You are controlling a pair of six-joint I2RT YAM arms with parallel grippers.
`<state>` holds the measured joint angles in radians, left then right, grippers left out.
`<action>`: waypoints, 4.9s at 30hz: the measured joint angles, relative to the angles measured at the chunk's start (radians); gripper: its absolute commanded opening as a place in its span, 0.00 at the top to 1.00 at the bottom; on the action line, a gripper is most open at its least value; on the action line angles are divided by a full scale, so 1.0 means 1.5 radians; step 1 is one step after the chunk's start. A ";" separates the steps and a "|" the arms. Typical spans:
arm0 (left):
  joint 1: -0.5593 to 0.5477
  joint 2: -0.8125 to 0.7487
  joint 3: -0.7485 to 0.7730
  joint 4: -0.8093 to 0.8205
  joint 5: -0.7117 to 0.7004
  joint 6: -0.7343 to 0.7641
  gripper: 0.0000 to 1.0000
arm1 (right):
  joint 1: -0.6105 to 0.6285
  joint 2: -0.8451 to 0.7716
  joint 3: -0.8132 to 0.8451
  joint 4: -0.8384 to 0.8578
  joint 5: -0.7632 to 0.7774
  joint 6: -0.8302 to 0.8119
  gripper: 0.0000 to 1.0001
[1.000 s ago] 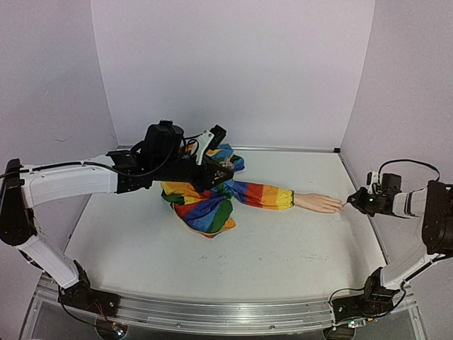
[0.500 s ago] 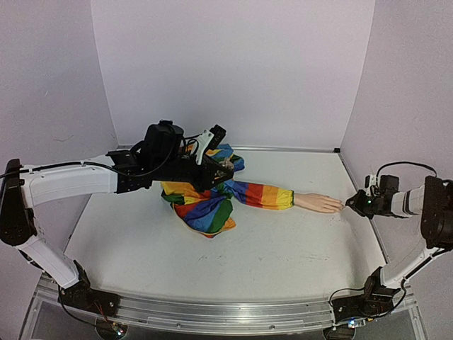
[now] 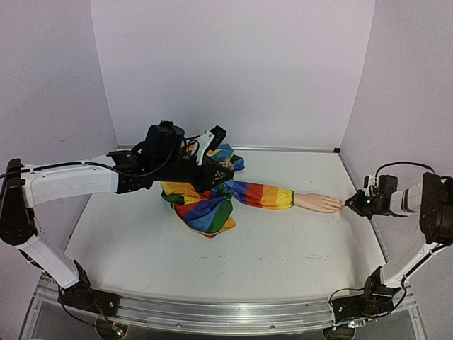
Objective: Paint the nails
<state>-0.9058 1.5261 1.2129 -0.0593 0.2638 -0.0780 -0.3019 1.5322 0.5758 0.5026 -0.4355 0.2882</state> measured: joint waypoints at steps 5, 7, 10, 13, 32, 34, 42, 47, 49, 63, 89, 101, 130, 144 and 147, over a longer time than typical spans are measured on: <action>0.000 0.000 0.000 0.000 -0.003 0.000 1.00 | 0.003 0.008 0.002 0.000 -0.002 0.000 1.00; 0.000 0.001 0.000 0.000 -0.003 0.001 1.00 | 0.004 0.010 0.005 0.001 -0.002 0.000 1.00; 0.000 0.002 0.000 -0.001 -0.003 0.001 1.00 | 0.006 0.010 0.005 0.002 -0.001 0.001 1.00; 0.000 0.006 0.005 -0.001 -0.004 0.004 1.00 | 0.007 0.010 0.005 0.002 -0.001 0.001 1.00; 0.000 0.034 0.017 -0.001 -0.023 0.037 1.00 | 0.010 0.000 0.005 -0.001 0.006 0.000 1.00; 0.000 0.034 0.017 0.000 -0.023 0.037 1.00 | 0.011 0.000 0.005 -0.001 0.005 0.000 1.00; 0.000 0.034 0.024 0.000 -0.023 0.037 1.00 | 0.015 0.002 0.005 -0.002 0.008 0.000 1.00; 0.000 0.034 0.025 0.000 -0.023 0.037 1.00 | 0.016 0.002 0.005 -0.005 0.016 -0.001 1.00; 0.000 0.034 0.025 0.000 -0.023 0.037 1.00 | 0.016 0.003 0.005 -0.006 0.019 -0.001 1.00; 0.000 0.035 0.025 0.000 -0.026 0.037 1.00 | 0.021 0.016 0.010 -0.006 0.020 -0.001 1.00; 0.000 0.035 0.025 0.000 -0.028 0.038 1.00 | 0.023 0.026 0.018 -0.006 0.029 -0.002 1.00; 0.000 0.035 0.025 0.000 -0.028 0.038 1.00 | 0.023 0.027 0.020 -0.006 0.040 -0.002 1.00; 0.000 0.041 0.029 0.000 -0.036 0.069 1.00 | 0.023 0.037 0.030 -0.011 0.062 -0.002 1.00; 0.000 0.042 0.029 0.000 -0.039 0.073 1.00 | 0.023 0.047 0.031 -0.016 0.074 -0.002 1.00; 0.000 0.042 0.029 0.000 -0.039 0.075 1.00 | 0.023 0.047 0.031 -0.017 0.077 -0.002 1.00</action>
<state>-0.9058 1.5894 1.2564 -0.0597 0.2054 0.0338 -0.2672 1.6028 0.6220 0.4778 -0.3206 0.2859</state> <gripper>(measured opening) 0.221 0.158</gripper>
